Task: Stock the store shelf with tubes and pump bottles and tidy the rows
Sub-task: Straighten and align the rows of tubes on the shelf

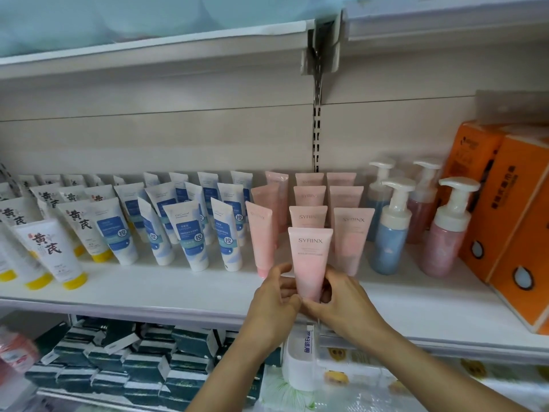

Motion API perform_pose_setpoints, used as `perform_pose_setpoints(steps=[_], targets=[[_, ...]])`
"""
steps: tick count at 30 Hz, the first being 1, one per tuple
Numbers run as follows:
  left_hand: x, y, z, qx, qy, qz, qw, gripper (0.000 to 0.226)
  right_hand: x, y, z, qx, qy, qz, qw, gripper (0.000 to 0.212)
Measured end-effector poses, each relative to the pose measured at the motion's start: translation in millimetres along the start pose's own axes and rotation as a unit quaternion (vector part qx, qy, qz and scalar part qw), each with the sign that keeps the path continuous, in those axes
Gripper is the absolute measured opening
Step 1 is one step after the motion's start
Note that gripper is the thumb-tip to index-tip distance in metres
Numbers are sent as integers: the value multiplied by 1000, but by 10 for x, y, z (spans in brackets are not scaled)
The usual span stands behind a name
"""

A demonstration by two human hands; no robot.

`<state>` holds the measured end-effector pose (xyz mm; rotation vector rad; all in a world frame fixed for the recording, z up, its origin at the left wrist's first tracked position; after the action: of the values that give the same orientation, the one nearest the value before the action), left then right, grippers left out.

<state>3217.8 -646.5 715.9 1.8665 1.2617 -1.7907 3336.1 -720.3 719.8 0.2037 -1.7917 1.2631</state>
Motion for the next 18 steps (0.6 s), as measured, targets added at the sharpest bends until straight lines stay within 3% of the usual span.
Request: perform_pose_setpoints(steps=[9,14,18], targets=[[-25,-58,12,-11,2,-12,1000,54,40,-117,62,11,-5,18,1000,36],[-164,-200,105,-72,32,-35,996,31,-4,-295,177,-28,-9,41,999,47],[-301,-276,195,-112,71,-27,991,19,-9,-478,253,-79,-49,16,996,36]])
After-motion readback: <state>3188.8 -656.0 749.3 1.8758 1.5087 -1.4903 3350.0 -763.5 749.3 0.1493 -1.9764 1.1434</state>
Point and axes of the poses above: each hand's wrist, its own z-axis away from the middle knuckle, its own y-axis out of the palm, x = y × z, the point moved 5 cm from there along -z, towards the middle knuckle, and after that the axes turned 13 degrees about y, right-handed, at the moved point
